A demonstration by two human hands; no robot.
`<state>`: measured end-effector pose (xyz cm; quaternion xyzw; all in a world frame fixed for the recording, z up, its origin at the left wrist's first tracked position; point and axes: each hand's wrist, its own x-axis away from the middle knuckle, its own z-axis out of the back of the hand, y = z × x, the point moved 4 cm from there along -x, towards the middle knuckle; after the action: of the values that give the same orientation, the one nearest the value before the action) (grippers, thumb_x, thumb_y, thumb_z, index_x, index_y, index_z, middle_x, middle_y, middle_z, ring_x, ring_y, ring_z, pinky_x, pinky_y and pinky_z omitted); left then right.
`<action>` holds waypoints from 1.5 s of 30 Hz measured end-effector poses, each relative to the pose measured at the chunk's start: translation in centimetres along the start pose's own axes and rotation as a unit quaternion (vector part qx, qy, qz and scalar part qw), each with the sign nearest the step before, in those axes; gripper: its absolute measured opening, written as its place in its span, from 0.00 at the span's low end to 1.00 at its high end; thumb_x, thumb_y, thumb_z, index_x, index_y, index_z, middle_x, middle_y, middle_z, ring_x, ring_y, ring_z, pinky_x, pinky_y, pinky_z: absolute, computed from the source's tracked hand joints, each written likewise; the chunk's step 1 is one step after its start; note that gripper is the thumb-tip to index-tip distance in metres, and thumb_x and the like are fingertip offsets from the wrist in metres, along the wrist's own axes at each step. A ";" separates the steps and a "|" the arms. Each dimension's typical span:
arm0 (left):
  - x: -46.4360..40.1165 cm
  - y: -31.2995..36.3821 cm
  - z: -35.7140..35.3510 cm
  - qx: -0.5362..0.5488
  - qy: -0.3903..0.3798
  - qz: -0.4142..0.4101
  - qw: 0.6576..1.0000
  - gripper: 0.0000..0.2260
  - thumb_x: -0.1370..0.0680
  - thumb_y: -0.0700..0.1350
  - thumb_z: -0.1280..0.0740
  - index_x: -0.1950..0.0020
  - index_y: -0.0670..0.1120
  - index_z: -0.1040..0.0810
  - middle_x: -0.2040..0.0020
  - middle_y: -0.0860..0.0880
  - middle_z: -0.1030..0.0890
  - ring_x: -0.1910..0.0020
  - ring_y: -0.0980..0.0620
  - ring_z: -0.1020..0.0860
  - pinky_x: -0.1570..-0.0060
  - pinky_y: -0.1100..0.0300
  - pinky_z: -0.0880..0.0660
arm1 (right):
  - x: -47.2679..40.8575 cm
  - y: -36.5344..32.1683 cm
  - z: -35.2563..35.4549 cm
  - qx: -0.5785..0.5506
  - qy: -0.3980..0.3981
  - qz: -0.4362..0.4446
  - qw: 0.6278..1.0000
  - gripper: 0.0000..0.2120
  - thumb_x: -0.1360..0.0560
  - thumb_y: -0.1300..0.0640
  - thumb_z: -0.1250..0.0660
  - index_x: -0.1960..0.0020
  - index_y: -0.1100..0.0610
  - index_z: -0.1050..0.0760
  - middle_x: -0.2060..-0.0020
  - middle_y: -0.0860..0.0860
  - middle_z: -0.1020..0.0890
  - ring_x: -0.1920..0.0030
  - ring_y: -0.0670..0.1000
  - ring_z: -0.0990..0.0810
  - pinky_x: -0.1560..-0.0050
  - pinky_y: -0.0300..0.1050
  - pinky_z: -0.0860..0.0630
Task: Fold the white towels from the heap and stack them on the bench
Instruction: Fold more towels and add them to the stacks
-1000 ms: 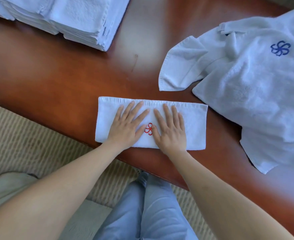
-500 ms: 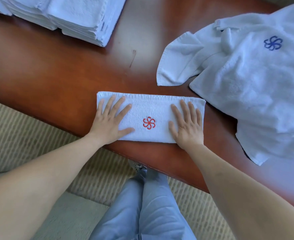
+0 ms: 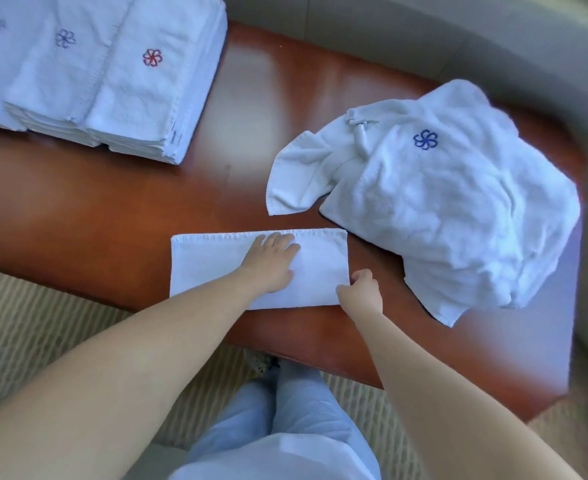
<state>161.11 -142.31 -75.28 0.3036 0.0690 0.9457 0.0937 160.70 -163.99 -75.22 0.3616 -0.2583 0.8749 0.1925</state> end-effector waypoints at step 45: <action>23.8 -31.4 17.9 0.287 0.188 0.113 0.932 0.07 0.24 0.44 0.29 0.47 0.52 0.21 0.52 0.54 0.20 0.55 0.52 0.23 0.64 0.61 0.32 | 19.4 -35.4 -7.0 -0.080 0.045 0.307 0.947 0.07 0.32 0.56 0.35 0.54 0.49 0.22 0.68 0.45 0.15 0.70 0.45 0.19 0.76 0.35 0.28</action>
<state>156.86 -105.20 -53.41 0.1405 0.3195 0.9295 -0.1193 162.57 -128.90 -54.17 0.2086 -0.4173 0.8834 -0.0456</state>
